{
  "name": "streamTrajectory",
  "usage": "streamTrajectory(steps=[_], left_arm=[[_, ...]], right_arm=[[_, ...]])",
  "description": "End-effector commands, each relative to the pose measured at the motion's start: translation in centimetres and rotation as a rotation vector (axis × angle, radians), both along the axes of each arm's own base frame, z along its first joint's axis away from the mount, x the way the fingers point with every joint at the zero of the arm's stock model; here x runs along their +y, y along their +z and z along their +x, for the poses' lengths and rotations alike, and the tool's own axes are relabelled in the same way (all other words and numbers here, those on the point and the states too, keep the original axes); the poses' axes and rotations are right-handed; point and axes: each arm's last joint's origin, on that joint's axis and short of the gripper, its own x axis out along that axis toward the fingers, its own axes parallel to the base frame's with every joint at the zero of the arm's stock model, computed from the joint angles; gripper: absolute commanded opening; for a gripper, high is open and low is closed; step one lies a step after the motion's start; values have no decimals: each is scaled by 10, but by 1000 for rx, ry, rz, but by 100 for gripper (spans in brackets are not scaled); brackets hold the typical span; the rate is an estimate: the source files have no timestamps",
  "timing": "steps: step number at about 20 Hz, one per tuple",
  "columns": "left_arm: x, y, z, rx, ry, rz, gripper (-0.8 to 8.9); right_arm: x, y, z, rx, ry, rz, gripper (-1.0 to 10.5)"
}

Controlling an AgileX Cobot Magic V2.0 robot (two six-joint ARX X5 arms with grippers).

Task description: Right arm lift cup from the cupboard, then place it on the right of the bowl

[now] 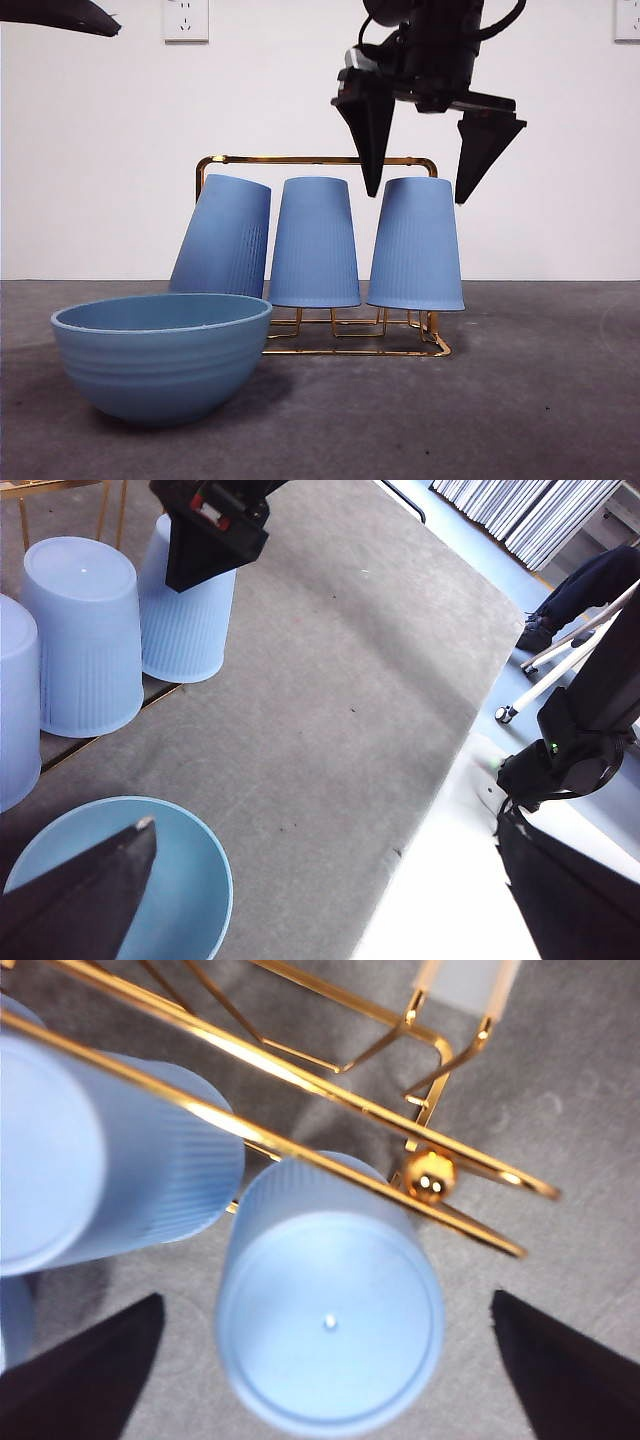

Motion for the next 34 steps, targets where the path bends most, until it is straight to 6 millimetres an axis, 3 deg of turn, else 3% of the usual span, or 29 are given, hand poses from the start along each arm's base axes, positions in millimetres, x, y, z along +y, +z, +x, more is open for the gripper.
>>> streamTrajectory(steps=[1, 3, 8, 11, 20, 27, 31, 34], left_arm=[[0, 7, -2, -23, -4, -11, 583], [1, 8, -3, -26, -5, -13, 583], [3, 8, -8, -13, -5, -6, 583], [3, 7, -9, -5, -5, -2, 583], [3, 6, -8, -12, -10, 4, 583], [-2, -2, 5, 6, 9, 58, 583], [-7, -10, 15, 54, 8, 81, 583], [-11, -15, 23, 92, 14, 90, 583]], right_arm=[[4, -7, 8, 22, -10, 7, 427], [1, -12, 10, 65, -26, 30, 411], [-1, -13, 12, 78, -46, 44, 246], [-2, -11, 12, 74, -50, 43, 221], [-10, 34, -6, -21, -66, 102, 220], [-22, 77, -46, -106, -47, 104, 220], [-28, 108, -82, -204, -10, 146, 220], [-28, 113, -114, -257, 40, 143, 220]])
